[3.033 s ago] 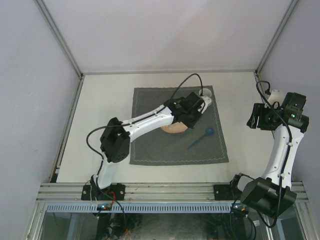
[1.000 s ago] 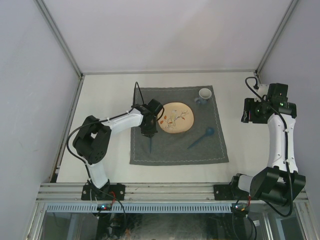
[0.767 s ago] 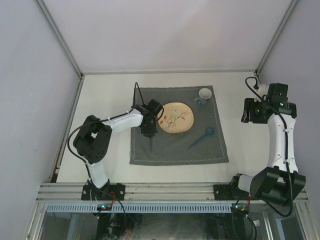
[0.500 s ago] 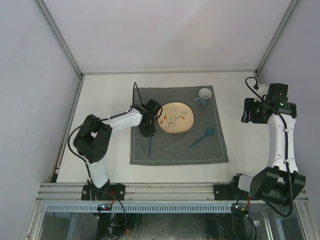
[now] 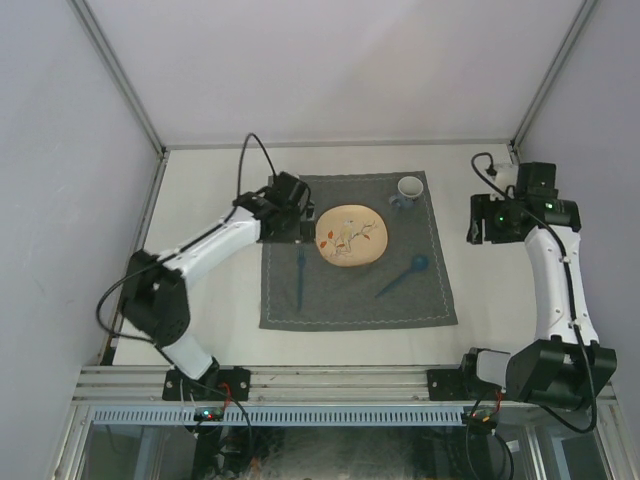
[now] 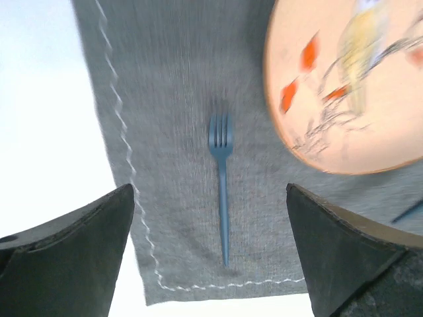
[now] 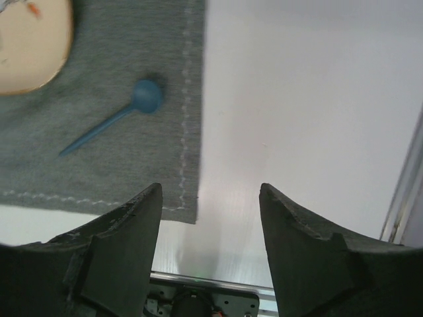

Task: Set the dinner table for one person
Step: Pick up the spoon from the napkin.

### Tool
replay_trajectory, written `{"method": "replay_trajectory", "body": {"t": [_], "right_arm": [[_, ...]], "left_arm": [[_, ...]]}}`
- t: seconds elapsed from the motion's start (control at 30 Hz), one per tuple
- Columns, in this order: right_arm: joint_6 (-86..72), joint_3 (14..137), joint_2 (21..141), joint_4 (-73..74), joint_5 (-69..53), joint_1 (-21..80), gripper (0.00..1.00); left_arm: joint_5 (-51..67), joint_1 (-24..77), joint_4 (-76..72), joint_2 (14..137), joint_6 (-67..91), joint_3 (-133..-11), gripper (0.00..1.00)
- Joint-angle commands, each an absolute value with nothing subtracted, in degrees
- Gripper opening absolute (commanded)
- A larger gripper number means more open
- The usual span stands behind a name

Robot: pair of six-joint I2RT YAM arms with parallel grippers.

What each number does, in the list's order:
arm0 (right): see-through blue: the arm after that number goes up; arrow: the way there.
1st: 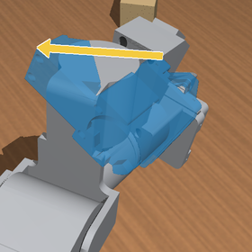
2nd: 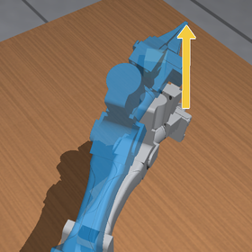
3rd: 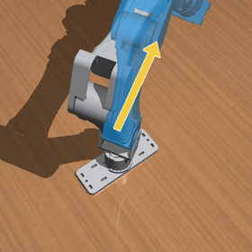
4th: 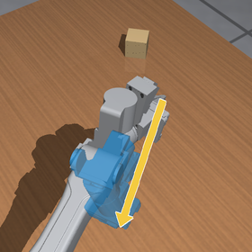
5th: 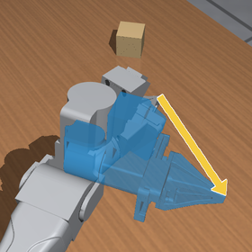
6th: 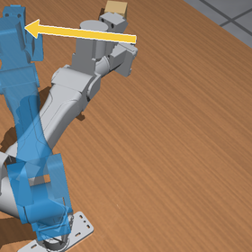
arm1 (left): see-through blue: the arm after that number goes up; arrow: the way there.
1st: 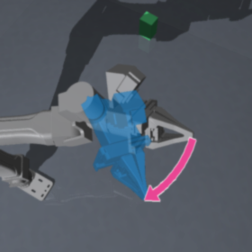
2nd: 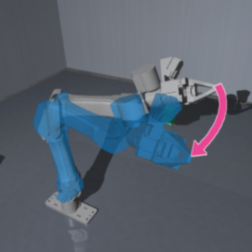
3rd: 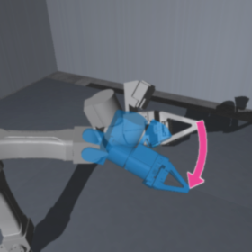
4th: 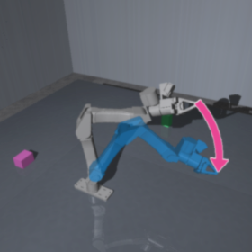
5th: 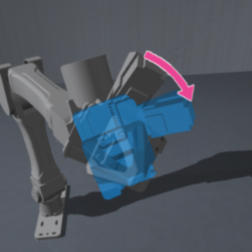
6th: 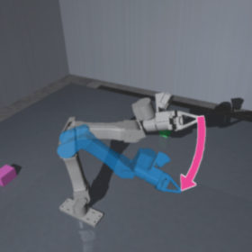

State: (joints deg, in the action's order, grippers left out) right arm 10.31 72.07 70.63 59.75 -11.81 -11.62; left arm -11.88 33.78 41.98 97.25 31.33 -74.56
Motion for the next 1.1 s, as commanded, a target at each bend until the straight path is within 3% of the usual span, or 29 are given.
{"method": "replay_trajectory", "body": {"t": [0.0,0.17,0.3,0.5,0.67,0.77,0.83,0.97,1.07], "right_arm": [[12.43,74.88,70.17,60.37,-14.57,-3.04,0.61],[20.05,73.95,71.09,61.39,-18.10,10.48,0.68],[31.28,71.66,74.53,64.42,-17.98,21.55,0.67],[45.58,69.26,80.72,66.63,-16.96,25.72,0.63],[33.52,70.07,84.12,56.06,-12.20,24.94,0.63],[23.51,69.55,87.18,54.36,-16.20,24.24,0.55],[18.87,66.48,87.30,50.18,-17.70,25.00,0.55],[17.57,62.67,88.24,44.56,-13.41,28.34,0.55],[25.24,61.03,87.28,44.40,-11.52,29.84,0.54]], "left_arm": [[-19.19,31.35,37.47,84.85,19.13,-79.33,1.00],[-14.35,18.18,38.20,79.12,13.66,-72.76,1.00],[-10.52,8.57,37.40,74.23,10.07,-65.95,1.00],[-12.40,4.25,31.74,65.51,8.47,-56.47,1.00],[-15.14,3.82,27.02,62.71,9.26,-51.61,1.00],[-16.61,3.76,27.22,64.34,8.60,-51.73,1.00],[-17.66,3.74,28.04,65.66,8.78,-52.46,1.00],[-18.24,3.57,28.46,66.98,8.91,-52.80,1.00],[-19.58,3.49,28.10,66.99,8.70,-52.74,1.00]]}}
